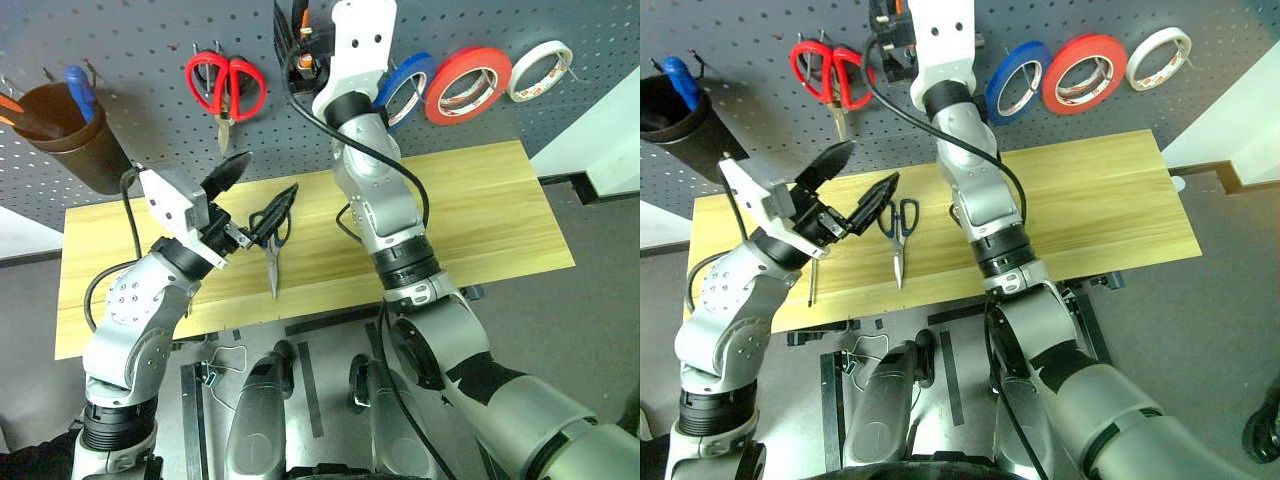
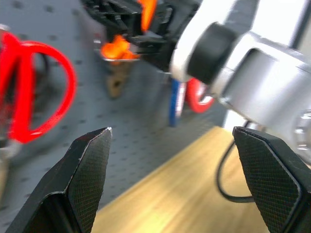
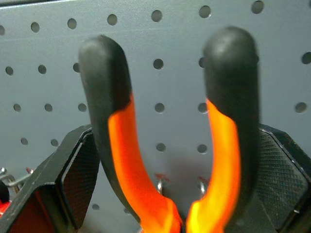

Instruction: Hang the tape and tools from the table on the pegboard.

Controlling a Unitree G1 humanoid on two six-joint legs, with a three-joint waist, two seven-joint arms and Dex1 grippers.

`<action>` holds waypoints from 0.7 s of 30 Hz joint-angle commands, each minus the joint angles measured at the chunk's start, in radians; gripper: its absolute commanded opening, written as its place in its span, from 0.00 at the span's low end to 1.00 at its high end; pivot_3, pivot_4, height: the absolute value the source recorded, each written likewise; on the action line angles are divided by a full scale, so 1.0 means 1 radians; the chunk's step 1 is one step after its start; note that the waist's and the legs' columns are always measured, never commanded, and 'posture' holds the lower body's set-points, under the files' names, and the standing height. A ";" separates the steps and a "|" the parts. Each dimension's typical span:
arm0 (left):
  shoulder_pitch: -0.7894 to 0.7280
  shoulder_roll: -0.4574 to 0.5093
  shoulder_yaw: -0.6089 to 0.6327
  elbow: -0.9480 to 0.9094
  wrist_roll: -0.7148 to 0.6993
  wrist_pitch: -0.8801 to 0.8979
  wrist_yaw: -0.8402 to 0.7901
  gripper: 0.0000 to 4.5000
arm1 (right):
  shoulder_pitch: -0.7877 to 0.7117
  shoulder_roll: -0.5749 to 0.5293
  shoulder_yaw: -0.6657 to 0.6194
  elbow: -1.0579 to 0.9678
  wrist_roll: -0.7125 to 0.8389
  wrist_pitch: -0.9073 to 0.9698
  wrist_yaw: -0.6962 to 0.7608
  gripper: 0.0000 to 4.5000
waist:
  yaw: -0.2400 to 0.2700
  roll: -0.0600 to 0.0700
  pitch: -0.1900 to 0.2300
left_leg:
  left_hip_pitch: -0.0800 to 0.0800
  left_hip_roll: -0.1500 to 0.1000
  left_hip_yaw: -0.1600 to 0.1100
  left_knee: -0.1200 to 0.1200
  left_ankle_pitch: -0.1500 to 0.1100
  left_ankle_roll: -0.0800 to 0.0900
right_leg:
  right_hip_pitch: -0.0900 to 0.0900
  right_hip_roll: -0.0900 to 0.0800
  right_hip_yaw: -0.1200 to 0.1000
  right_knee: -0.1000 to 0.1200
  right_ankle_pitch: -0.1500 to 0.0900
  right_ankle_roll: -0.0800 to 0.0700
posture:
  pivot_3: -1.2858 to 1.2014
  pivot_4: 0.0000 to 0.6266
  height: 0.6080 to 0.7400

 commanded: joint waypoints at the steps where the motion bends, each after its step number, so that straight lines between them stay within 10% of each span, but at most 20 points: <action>1: 0.004 0.011 -0.029 0.007 -0.013 -0.034 -0.077 0.93 | 0.056 -0.021 0.019 -0.173 -0.007 0.049 0.031 0.99 | 0.000 -0.003 -0.003 | 0.000 0.000 0.000 -0.001 0.000 0.000 | 0.000 0.000 0.000 -0.001 0.000 0.000 | 0.57 0.48 1.00; 21: -0.153 -0.046 -0.066 0.268 0.088 -0.229 -0.188 0.93 | 0.317 -0.172 0.028 -0.549 -0.081 0.273 0.088 0.99 | -0.001 -0.009 -0.119 | 0.000 -0.002 0.002 0.000 0.002 -0.002 | 0.002 0.002 -0.003 -0.001 0.001 0.000 | 0.56 0.27 1.00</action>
